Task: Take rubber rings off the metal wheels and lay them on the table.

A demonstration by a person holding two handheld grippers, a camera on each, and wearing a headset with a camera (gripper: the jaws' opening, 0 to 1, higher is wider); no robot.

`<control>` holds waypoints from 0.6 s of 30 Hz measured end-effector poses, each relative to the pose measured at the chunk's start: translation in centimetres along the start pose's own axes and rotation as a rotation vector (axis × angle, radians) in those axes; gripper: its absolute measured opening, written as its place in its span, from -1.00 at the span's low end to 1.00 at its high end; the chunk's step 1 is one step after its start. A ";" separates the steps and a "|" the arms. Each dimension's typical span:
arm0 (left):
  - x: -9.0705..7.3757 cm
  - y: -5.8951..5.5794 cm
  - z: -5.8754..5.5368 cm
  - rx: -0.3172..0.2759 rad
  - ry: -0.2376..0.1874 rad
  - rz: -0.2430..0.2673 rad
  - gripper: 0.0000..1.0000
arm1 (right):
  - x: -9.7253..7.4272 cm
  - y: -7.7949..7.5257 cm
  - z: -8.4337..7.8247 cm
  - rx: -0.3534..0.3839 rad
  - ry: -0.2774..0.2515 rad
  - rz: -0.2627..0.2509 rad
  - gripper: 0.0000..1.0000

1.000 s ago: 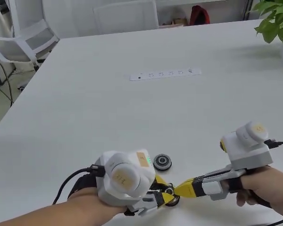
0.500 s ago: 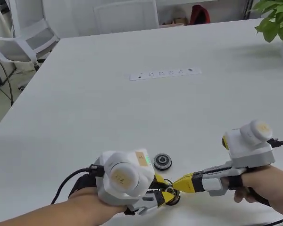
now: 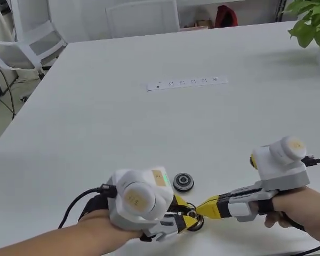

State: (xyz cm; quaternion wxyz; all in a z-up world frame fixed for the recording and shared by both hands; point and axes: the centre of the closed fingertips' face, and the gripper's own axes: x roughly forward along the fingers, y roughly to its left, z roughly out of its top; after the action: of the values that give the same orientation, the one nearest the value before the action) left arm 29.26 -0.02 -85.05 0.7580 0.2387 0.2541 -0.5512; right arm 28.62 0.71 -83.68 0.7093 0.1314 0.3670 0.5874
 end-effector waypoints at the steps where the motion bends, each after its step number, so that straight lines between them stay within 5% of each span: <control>1: 0.0 0.0 0.0 0.001 0.000 -0.001 -0.73 | 0.0 0.0 0.0 -0.001 -0.001 0.001 -1.00; 18: -0.7 -0.1 0.5 -0.021 -0.009 -0.019 -0.63 | -0.2 -0.6 0.4 0.011 -0.013 0.013 -1.00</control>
State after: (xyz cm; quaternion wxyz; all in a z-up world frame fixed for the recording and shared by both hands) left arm 29.04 0.13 -84.27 0.7562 0.2258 0.2590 -0.5569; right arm 29.35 0.49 -83.67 0.7071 0.1415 0.3647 0.5891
